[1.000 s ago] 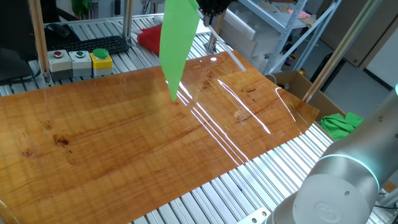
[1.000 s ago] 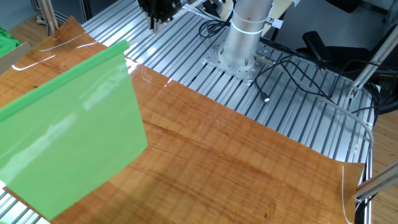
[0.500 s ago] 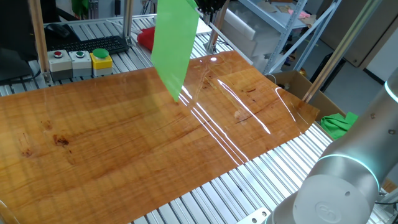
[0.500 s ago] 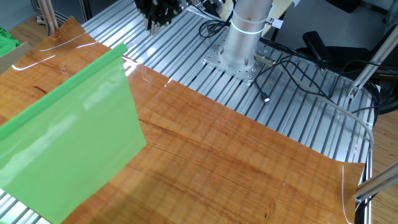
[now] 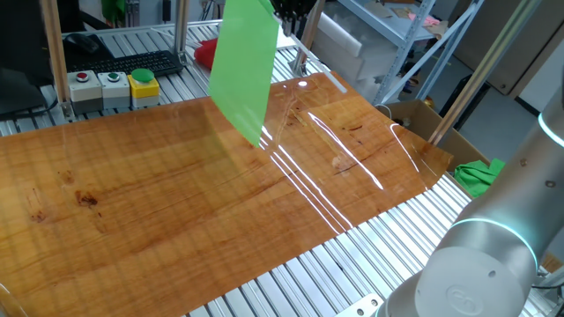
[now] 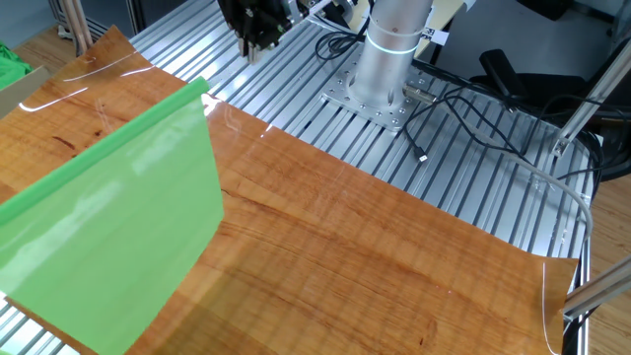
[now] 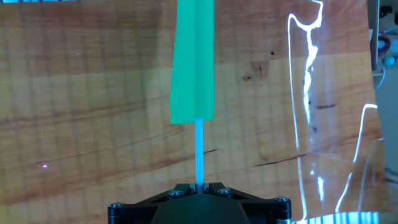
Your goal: Wave the flag
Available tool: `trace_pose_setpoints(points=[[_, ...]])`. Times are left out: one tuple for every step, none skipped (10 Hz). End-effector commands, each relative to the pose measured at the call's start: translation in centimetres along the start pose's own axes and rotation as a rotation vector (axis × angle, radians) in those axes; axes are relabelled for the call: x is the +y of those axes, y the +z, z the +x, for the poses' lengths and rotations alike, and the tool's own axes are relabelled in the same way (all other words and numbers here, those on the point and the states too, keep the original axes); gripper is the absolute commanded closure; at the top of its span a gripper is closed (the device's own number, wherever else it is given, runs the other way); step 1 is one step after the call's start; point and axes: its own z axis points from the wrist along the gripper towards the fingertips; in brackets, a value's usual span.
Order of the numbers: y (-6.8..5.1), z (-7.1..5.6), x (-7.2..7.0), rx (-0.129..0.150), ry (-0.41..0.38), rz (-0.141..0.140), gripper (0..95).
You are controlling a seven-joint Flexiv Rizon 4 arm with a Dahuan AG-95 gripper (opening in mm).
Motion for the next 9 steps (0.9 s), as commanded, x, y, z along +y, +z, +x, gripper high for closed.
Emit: trace_pose_setpoints(points=[[0.25, 0.28, 0.25, -0.078, -0.254, 0.039, 95.0], [0.23, 0.35, 0.21, -0.065, -0.328, 0.094, 95.0], [0.22, 0.38, 0.20, -0.064, -0.352, 0.101, 95.0], [0.21, 0.39, 0.18, -0.063, -0.373, 0.118, 95.0], [0.20, 0.42, 0.17, -0.062, -0.402, 0.138, 95.0], [0.19, 0.45, 0.18, -0.061, -0.406, 0.141, 95.0], [0.19, 0.45, 0.18, -0.061, -0.406, 0.144, 95.0], [0.19, 0.45, 0.18, -0.060, -0.406, 0.144, 95.0], [0.19, 0.45, 0.18, -0.061, -0.406, 0.150, 95.0]])
